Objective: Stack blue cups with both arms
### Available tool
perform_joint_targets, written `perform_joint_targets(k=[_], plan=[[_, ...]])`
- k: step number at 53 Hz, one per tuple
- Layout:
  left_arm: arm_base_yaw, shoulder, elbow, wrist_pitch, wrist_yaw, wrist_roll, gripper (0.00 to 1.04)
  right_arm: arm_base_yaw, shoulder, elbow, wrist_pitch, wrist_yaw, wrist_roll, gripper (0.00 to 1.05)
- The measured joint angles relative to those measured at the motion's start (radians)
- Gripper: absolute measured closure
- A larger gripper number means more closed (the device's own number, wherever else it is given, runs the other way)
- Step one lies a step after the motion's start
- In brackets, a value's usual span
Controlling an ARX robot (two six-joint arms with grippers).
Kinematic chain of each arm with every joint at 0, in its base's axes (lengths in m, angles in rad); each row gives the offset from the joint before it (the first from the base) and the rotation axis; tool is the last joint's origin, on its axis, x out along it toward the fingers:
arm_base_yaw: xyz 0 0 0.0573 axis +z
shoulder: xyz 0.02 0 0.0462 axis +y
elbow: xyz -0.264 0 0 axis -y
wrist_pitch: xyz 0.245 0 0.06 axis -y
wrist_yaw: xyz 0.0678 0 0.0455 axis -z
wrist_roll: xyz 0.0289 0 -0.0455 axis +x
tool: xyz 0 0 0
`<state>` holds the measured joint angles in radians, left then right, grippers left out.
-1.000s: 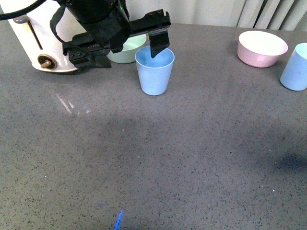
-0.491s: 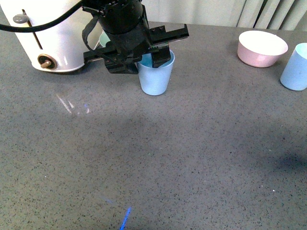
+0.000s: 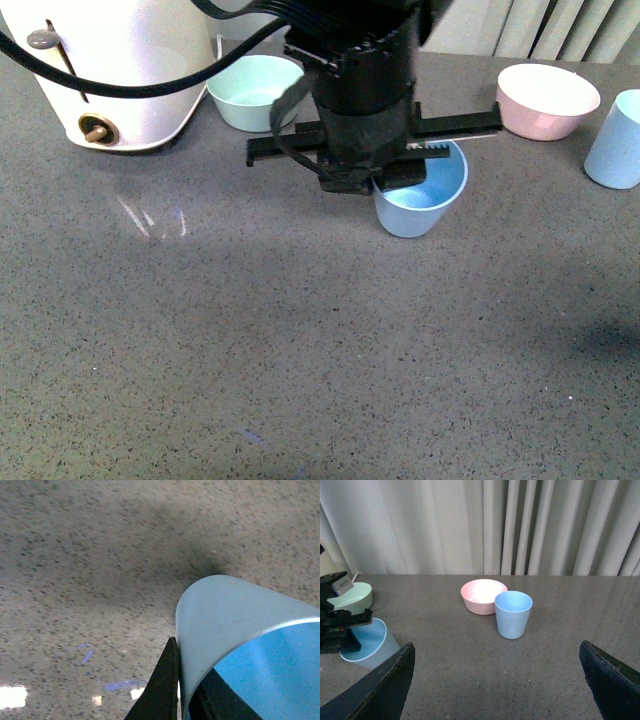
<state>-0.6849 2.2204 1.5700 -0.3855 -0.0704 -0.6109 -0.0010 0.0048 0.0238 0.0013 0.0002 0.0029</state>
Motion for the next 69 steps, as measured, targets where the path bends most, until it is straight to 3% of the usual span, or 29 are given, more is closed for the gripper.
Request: perform_joint_targets(k=[7,14,22,33,44,69], plan=[[-0.061,0.000,0.000,-0.002,-0.013,0.004,1.03,0.000,0.000,0.000,0.000,0.000,0.000,0.09],[-0.069,0.003,0.006,0.000,-0.020,0.008,1.01,0.000,0.000,0.000,0.000,0.000,0.000,0.09],[-0.069,0.010,0.019,0.007,-0.012,0.011,0.70,0.000,0.000,0.000,0.000,0.000,0.000,0.09],[-0.069,0.009,0.024,0.019,-0.004,0.011,0.46,0.000,0.000,0.000,0.000,0.000,0.000,0.09],[-0.057,-0.037,-0.009,0.061,0.015,0.019,0.07,0.000,0.000,0.000,0.000,0.000,0.000,0.09],[0.052,-0.275,-0.245,0.203,0.053,0.047,0.09,0.000,0.000,0.000,0.000,0.000,0.000,0.09]])
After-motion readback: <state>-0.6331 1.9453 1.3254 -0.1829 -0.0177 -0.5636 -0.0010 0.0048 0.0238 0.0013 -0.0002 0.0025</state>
